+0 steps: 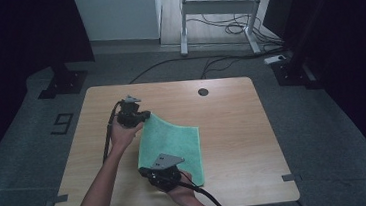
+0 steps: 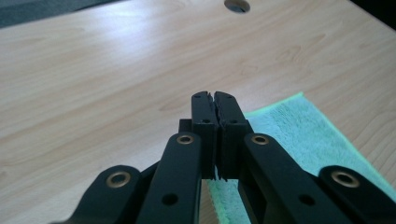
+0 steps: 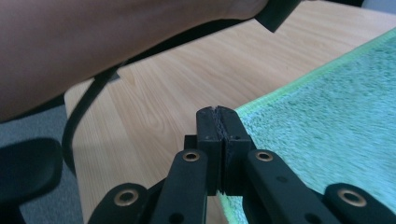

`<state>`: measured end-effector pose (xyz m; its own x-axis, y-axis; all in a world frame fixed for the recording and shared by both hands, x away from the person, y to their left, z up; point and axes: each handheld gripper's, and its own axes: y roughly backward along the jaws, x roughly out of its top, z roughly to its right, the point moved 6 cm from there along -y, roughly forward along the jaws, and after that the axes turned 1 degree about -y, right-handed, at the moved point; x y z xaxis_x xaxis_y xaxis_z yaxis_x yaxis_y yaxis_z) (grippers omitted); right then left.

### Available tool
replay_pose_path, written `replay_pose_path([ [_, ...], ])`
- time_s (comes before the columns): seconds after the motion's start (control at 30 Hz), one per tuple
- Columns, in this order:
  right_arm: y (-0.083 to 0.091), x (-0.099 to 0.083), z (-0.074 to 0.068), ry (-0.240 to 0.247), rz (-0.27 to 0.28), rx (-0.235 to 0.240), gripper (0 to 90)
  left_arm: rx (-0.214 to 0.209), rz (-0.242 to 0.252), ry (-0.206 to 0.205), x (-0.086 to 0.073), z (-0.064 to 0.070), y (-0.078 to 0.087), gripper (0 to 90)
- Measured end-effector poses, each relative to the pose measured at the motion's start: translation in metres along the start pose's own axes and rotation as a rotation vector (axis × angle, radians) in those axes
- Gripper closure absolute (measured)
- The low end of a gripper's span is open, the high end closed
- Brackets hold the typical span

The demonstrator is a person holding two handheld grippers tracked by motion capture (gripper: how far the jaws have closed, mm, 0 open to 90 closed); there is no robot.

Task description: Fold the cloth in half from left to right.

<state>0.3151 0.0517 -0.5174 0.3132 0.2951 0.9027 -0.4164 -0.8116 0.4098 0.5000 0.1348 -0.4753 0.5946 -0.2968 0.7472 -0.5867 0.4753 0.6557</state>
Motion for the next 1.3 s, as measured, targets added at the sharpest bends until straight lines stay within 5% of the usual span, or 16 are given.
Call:
replay_pose_path([
  [0.33, 0.004, 0.011, -0.009, 0.019, 0.034, 0.004, 88.6, 0.001, 0.01, -0.001, 0.0, 0.0, 0.004, 87.5],
  [1.3, 0.051, -0.025, 0.025, -0.064, 0.05, -0.072, 88.5, -0.03, -0.074, -0.042, 0.006, 0.049, -0.065, 86.7],
])
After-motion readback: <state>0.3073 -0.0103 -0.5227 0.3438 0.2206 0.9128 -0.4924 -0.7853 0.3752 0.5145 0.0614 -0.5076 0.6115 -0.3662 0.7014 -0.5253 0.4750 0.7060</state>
